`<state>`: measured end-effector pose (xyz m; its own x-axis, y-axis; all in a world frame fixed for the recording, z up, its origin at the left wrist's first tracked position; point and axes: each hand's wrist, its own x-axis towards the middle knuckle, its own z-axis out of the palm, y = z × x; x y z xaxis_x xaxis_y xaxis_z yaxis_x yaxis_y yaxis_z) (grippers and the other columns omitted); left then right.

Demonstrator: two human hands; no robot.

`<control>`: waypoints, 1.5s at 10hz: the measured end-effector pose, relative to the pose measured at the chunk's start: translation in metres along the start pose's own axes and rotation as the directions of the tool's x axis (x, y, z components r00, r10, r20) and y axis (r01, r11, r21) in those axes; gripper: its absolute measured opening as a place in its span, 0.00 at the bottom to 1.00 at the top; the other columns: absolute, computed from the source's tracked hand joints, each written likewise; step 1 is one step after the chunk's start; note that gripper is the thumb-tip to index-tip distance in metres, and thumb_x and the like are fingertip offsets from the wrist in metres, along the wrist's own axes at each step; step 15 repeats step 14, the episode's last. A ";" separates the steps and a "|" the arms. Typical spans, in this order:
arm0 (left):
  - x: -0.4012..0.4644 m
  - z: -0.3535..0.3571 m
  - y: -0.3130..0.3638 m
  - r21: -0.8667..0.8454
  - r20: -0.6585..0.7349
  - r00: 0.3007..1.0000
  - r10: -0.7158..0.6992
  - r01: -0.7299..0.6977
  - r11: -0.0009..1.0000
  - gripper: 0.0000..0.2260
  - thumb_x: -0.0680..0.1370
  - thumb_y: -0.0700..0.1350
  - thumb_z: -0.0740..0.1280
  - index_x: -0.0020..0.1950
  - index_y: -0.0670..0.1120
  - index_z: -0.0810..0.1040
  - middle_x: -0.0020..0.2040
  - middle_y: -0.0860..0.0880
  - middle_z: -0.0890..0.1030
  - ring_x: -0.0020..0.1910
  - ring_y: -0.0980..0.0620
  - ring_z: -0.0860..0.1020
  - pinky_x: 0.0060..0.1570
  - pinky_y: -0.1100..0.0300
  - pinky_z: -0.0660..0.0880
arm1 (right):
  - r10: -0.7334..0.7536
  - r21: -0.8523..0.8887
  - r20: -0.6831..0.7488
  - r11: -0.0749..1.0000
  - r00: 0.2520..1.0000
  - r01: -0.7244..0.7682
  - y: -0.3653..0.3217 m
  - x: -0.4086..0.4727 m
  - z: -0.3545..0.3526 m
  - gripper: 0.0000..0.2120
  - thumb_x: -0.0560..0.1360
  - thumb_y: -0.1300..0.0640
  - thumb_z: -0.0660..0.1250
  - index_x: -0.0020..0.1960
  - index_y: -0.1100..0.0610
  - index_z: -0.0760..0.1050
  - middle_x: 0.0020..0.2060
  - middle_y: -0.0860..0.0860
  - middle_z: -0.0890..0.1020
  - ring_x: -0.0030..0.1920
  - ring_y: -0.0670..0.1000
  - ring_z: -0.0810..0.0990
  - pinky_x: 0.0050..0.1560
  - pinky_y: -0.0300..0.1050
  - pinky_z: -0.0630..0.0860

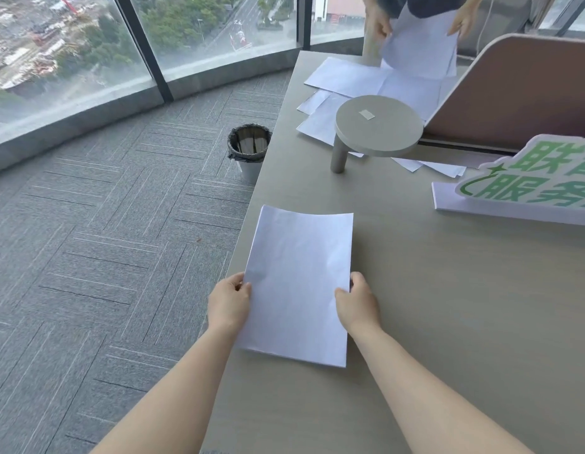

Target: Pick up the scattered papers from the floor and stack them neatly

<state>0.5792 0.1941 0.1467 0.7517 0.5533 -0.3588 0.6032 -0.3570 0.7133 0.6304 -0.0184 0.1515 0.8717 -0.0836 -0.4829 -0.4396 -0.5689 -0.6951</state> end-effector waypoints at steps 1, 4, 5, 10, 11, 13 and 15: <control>0.000 0.003 0.000 0.041 -0.066 0.998 -0.022 0.025 0.999 0.13 0.77 0.42 0.63 0.59 0.49 0.79 0.46 0.48 0.82 0.47 0.46 0.78 0.44 0.56 0.69 | -0.019 -0.129 -0.043 0.992 0.999 0.013 0.003 0.000 -0.002 0.05 0.75 0.56 0.58 0.49 0.49 0.68 0.36 0.48 0.79 0.34 0.53 0.76 0.32 0.45 0.68; 0.006 0.011 -0.007 0.084 -0.175 0.984 -0.031 0.047 0.995 0.12 0.75 0.42 0.65 0.57 0.44 0.80 0.51 0.44 0.80 0.53 0.44 0.77 0.54 0.54 0.69 | -0.067 -0.242 -0.129 0.970 0.989 0.034 0.015 0.001 0.000 0.10 0.78 0.54 0.55 0.56 0.47 0.70 0.43 0.50 0.81 0.40 0.56 0.79 0.35 0.45 0.70; 0.008 0.012 -0.007 0.091 -0.178 0.983 -0.041 0.058 0.994 0.11 0.75 0.43 0.65 0.55 0.45 0.81 0.50 0.45 0.81 0.52 0.44 0.77 0.54 0.53 0.70 | -0.086 -0.269 -0.132 0.962 0.988 0.047 0.016 0.001 0.001 0.12 0.78 0.56 0.54 0.56 0.48 0.72 0.48 0.50 0.80 0.44 0.56 0.78 0.39 0.46 0.71; 0.011 0.010 -0.010 0.091 -0.177 0.983 -0.048 0.065 0.994 0.09 0.74 0.43 0.65 0.53 0.48 0.81 0.49 0.48 0.83 0.51 0.46 0.79 0.51 0.53 0.73 | -0.096 -0.331 -0.157 0.943 0.983 0.040 0.014 0.002 0.001 0.02 0.77 0.56 0.59 0.49 0.52 0.68 0.42 0.48 0.78 0.37 0.54 0.76 0.31 0.44 0.65; 0.011 0.010 -0.009 0.099 -0.179 0.983 -0.037 0.055 0.994 0.10 0.74 0.42 0.66 0.54 0.47 0.81 0.49 0.47 0.83 0.51 0.45 0.79 0.51 0.54 0.72 | -0.075 -0.323 -0.178 0.946 0.981 0.014 0.014 0.002 -0.001 0.03 0.77 0.56 0.60 0.48 0.54 0.67 0.39 0.49 0.76 0.34 0.53 0.73 0.29 0.44 0.62; 0.009 0.002 -0.015 0.017 -0.145 0.989 -0.027 0.030 0.999 0.10 0.77 0.45 0.66 0.57 0.45 0.79 0.51 0.47 0.82 0.52 0.46 0.78 0.55 0.53 0.72 | -0.034 -0.176 -0.169 0.984 0.985 0.004 0.023 0.002 -0.008 0.06 0.78 0.55 0.61 0.46 0.57 0.69 0.37 0.52 0.78 0.38 0.57 0.75 0.34 0.47 0.66; 0.002 -0.006 -0.023 -0.019 -0.176 0.984 -0.010 0.007 1.000 0.10 0.77 0.46 0.65 0.55 0.45 0.80 0.50 0.47 0.82 0.51 0.47 0.79 0.54 0.52 0.73 | -0.031 -0.111 -0.158 0.994 0.987 0.013 0.038 -0.008 -0.018 0.07 0.78 0.56 0.59 0.44 0.58 0.71 0.37 0.51 0.79 0.40 0.57 0.76 0.37 0.47 0.67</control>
